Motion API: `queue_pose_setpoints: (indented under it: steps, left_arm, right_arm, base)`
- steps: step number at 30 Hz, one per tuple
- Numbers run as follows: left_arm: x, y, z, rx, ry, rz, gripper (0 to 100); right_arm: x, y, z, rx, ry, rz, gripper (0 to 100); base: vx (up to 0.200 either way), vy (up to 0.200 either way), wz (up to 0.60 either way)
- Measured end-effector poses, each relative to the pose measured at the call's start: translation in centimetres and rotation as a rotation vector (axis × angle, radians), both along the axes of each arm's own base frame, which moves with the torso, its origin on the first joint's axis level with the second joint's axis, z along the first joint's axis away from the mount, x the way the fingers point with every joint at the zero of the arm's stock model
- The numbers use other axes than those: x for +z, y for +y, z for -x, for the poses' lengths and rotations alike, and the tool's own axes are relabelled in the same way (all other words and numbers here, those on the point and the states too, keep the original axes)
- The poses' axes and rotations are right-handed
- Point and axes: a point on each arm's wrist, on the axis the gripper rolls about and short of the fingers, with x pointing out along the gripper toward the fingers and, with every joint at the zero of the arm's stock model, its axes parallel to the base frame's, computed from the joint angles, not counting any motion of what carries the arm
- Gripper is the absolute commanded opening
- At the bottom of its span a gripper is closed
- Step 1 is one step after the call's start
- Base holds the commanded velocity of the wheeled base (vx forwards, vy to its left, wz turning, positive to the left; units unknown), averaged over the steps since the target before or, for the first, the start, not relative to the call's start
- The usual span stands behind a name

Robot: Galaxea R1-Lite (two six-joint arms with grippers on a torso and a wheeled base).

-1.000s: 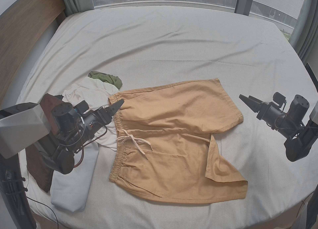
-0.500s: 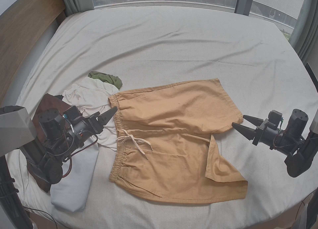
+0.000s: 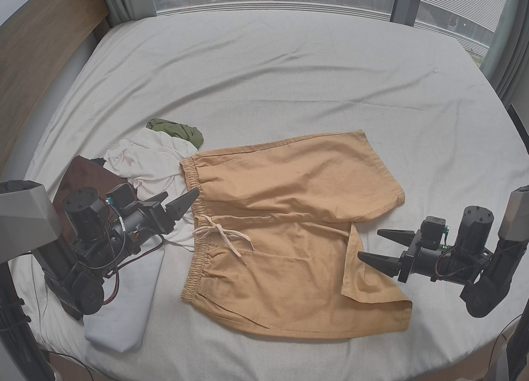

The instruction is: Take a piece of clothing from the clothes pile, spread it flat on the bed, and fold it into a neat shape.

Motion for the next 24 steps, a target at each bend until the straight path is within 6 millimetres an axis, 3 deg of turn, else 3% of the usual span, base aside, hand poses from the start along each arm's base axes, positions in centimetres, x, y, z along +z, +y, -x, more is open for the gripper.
queue_pose_setpoints:
  steps: [10, 24]
  left_arm:
    - [-0.1, -0.2, 0.2, -0.008, 0.003, -0.003, 100]
    - [-0.3, -0.4, 0.1, -0.014, 0.009, -0.005, 100]
  right_arm:
    - [-2.3, 1.8, 1.5, 0.08, 0.09, 0.045, 100]
    - [-4.4, 2.4, 1.7, 0.112, 0.138, 0.097, 100]
  base:
    - [0.0, 0.0, 0.0]
    - [0.0, 0.0, 0.0]
